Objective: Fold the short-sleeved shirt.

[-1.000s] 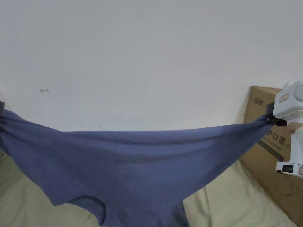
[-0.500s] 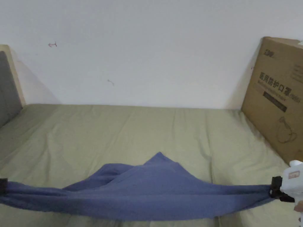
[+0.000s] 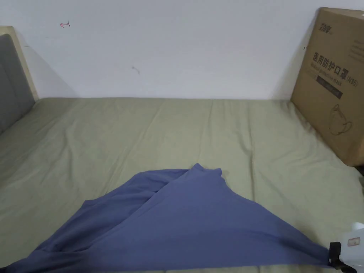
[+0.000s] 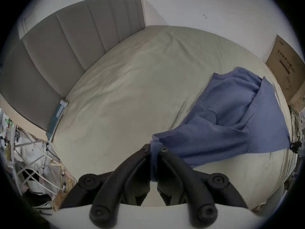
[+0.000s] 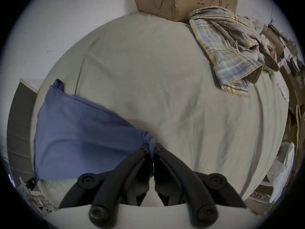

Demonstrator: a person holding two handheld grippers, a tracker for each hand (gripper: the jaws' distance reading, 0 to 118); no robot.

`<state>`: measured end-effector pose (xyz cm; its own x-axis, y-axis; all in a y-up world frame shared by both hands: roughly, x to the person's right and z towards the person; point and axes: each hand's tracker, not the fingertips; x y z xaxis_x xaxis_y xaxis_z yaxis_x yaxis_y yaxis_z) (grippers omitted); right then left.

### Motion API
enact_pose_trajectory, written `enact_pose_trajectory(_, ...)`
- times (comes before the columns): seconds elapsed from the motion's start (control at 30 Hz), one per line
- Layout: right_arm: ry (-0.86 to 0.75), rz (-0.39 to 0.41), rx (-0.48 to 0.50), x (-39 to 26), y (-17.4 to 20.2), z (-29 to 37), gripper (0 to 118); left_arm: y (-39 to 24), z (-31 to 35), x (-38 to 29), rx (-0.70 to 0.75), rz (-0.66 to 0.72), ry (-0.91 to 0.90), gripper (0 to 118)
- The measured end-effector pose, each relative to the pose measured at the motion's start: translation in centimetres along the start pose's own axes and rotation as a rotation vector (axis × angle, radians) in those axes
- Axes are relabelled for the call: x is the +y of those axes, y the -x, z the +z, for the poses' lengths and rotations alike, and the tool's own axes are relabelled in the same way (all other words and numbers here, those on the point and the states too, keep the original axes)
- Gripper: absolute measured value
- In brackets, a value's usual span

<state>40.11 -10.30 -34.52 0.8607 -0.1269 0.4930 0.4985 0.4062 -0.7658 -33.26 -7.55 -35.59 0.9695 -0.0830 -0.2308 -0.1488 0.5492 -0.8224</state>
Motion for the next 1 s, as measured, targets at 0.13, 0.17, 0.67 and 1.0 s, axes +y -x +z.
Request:
enact_pose_trajectory(0.13, -0.01, 0.078, -0.053, 1.1, 0.6, -0.2, 52, -1.3, 0.5, 0.2, 0.013, -0.039, -0.019, 80)
enact_pose_trajectory(0.17, -0.007, 0.096, -0.062, 1.2, 0.8, 0.0, 67, -1.6, 0.8, 0.2, 0.01, -0.041, -0.027, 98)
enact_pose_trajectory(0.67, -0.203, 0.155, 0.05, -3.6, 3.6, 8.1, 1, -10.4, 10.1, -1.5, -0.285, -0.18, -0.218, 0)
enact_pose_trajectory(1.0, -0.139, 0.068, 0.065, -8.6, 1.6, 5.7, 1, -14.1, 9.0, -5.5, -0.32, -0.244, -0.139, 0)
